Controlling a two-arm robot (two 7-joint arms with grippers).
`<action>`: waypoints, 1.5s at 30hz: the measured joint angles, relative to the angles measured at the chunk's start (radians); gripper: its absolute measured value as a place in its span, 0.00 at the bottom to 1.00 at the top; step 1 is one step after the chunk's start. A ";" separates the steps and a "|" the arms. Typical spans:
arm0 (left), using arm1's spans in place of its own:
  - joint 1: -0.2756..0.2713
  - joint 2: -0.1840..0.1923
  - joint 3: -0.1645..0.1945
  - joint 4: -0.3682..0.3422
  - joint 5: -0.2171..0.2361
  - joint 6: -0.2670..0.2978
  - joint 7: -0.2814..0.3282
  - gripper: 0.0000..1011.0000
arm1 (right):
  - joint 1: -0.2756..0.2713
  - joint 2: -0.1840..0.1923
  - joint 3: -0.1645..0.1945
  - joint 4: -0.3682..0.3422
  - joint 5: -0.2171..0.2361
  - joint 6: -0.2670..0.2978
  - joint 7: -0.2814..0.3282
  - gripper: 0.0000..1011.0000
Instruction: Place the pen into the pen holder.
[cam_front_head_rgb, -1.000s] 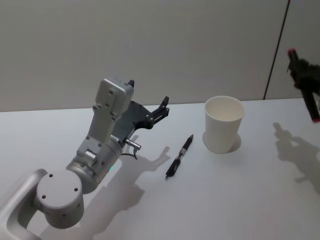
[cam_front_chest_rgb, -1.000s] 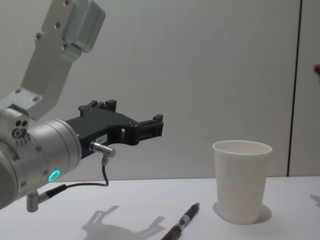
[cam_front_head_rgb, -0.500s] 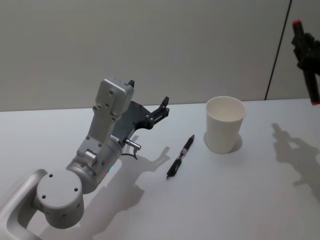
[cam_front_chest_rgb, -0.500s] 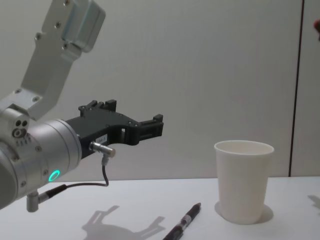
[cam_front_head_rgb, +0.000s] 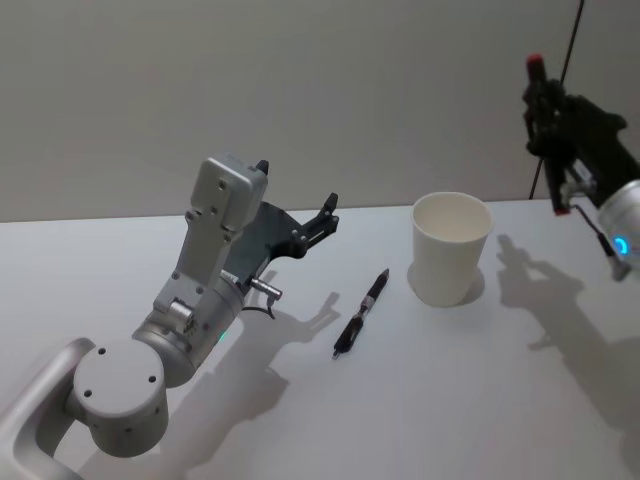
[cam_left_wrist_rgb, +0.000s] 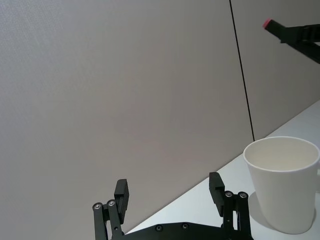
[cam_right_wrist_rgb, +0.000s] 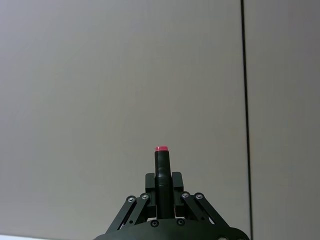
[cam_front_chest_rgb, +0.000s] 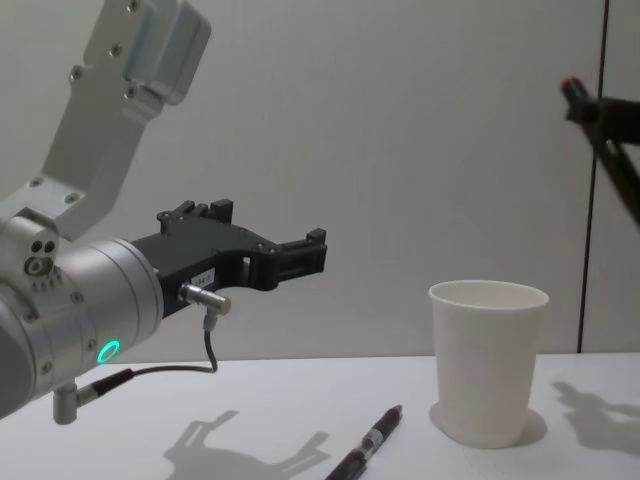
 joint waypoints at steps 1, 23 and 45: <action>0.000 0.000 0.000 0.000 0.000 0.000 0.000 0.99 | 0.005 -0.007 -0.004 0.010 -0.003 -0.008 0.001 0.18; 0.000 0.000 0.000 0.000 0.000 0.000 0.000 0.99 | 0.134 -0.135 -0.061 0.165 -0.023 -0.161 -0.031 0.18; 0.000 0.000 0.000 0.000 0.000 0.000 0.000 0.99 | 0.150 -0.176 -0.096 0.224 -0.083 -0.181 -0.045 0.18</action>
